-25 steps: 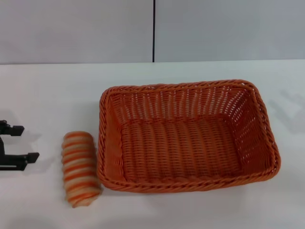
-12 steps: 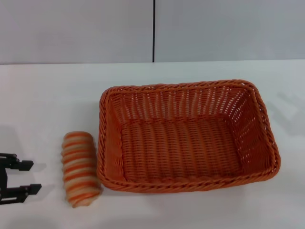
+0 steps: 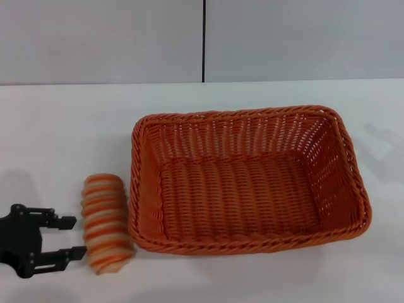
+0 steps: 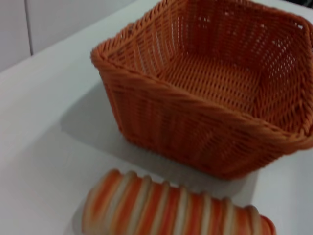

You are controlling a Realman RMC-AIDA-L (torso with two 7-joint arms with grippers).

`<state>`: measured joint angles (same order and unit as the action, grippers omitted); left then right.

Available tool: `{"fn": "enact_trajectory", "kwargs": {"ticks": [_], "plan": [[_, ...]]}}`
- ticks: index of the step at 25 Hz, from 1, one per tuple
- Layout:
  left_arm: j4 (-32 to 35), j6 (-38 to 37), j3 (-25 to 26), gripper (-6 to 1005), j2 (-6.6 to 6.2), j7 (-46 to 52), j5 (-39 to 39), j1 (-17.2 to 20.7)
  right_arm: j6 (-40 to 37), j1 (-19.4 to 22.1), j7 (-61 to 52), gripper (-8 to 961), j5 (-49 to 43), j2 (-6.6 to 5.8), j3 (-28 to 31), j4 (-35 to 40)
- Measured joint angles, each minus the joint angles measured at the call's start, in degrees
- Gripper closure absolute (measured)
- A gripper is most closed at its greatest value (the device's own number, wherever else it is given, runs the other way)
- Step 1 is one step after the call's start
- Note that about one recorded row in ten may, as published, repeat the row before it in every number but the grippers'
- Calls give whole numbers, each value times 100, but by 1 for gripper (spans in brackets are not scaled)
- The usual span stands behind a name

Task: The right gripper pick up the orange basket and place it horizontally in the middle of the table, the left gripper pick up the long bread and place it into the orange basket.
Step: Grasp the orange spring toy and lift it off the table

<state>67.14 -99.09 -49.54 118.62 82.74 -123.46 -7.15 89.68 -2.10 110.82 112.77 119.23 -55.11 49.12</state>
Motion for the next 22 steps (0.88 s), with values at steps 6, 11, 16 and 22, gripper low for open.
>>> {"fn": "enact_trajectory", "kwargs": {"ticks": [6,11,16,22], "plan": [[-158,269,-337,441,-1,-84,156,-52,30,13,3,479,0,-3,29,-8],[-171,444,-670,455,1,-85,163,-55,32,14,4,479,0,-7,56,-56],[-200,561,-686,523,6,-78,172,-61,32,12,6,479,0,-14,63,-84],[-211,916,-959,574,12,-55,199,-19,32,22,9,479,0,-15,75,-105]]}}
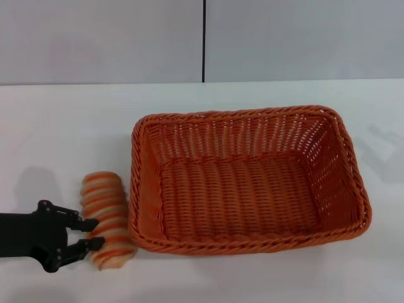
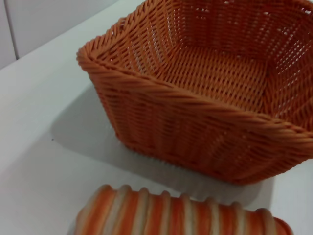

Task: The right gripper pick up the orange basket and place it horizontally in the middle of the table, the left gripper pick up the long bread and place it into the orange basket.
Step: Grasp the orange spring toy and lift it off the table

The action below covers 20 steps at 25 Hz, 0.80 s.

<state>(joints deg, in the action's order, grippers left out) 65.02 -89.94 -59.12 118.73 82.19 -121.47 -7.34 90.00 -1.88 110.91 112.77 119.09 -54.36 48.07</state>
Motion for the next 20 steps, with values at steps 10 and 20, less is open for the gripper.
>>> {"fn": "enact_trajectory", "kwargs": {"ticks": [10,20], "plan": [[149,512,-612,754,-1,-30,54,184,13,29,1,478,0,0,53,-65],[700,495,-557,847,-46,22,345,438,150,13,1,478,0,-9,212,-220]]}}
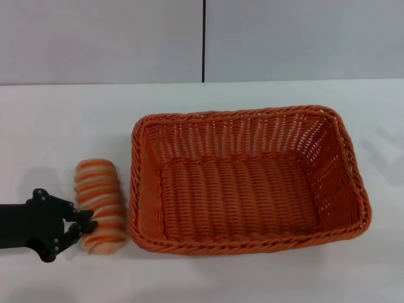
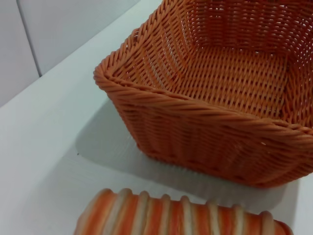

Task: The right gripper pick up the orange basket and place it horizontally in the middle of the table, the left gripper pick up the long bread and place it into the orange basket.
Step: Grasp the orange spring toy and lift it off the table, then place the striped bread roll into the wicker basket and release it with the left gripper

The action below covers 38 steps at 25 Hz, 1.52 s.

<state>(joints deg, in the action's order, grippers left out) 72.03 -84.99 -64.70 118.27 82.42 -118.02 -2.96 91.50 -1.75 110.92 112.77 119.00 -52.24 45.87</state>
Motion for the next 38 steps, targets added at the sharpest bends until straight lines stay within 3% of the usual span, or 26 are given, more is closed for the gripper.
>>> {"fn": "enact_trajectory", "kwargs": {"ticks": [4,9,15,22,26,30,38], "plan": [[42,-1,3,862,-3,2,-22,12,4,-1,0,478,-2,0,3,-9],[423,-57,582,895,-6,10,-32,93,42,-1,0,478,-5,0,6,-9],[829,-182,901,922,5,12,57,124,58,-8,0,478,-5,0,67,-9],[1357,-560,1309,927,0,20,752,96,156,-19,0,478,-4,-1,109,16],[1685,-921,1300,934,10,20,1559,105,270,-36,0,478,-2,-7,217,9],[1767,-1110,876,941,22,20,2243,97,340,-47,-1,477,0,-8,235,30],[1549,-431,-1112,944,29,20,2289,57,432,-12,0,477,0,-3,285,-37]]}}
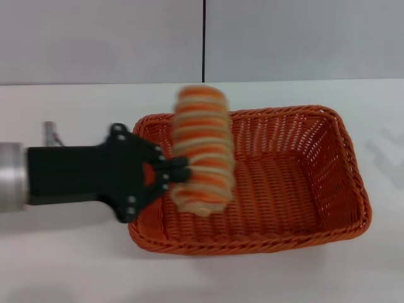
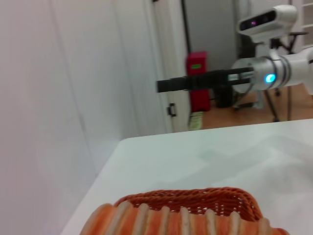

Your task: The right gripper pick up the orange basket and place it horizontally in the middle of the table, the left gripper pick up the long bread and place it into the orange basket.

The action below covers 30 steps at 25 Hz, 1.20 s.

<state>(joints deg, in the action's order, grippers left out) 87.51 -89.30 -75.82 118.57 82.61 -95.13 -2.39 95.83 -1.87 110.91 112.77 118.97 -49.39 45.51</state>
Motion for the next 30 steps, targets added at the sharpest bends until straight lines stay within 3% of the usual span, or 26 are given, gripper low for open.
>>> {"fn": "enact_trajectory", "kwargs": {"ticks": [3,7,14,17,22,24,26,30], "plan": [[-238,616,-582,948,-1,0,-4,-57,1,-23,45,477,0,2,-1,-81],[-654,1220,-986,947,6,126,15,-240,1,-34,73,477,-10,3,-5,-94],[-910,1734,-1082,823,4,169,107,-283,0,-40,76,478,-5,-1,4,-95],[-948,1735,-798,735,-23,152,107,-252,-2,-42,77,478,-1,-7,17,-95],[-1495,1702,286,589,-33,17,375,-237,-24,-73,133,479,-1,-13,85,-95],[-1677,1702,456,493,-31,-106,454,-250,-43,-102,146,479,-1,-14,91,-106],[-2554,1728,1020,398,-11,-900,1037,-277,-60,-173,158,479,0,-15,135,-180],[-3522,1722,1268,259,-7,-1985,2114,-226,-63,-423,280,479,-18,-21,340,-543]]}}
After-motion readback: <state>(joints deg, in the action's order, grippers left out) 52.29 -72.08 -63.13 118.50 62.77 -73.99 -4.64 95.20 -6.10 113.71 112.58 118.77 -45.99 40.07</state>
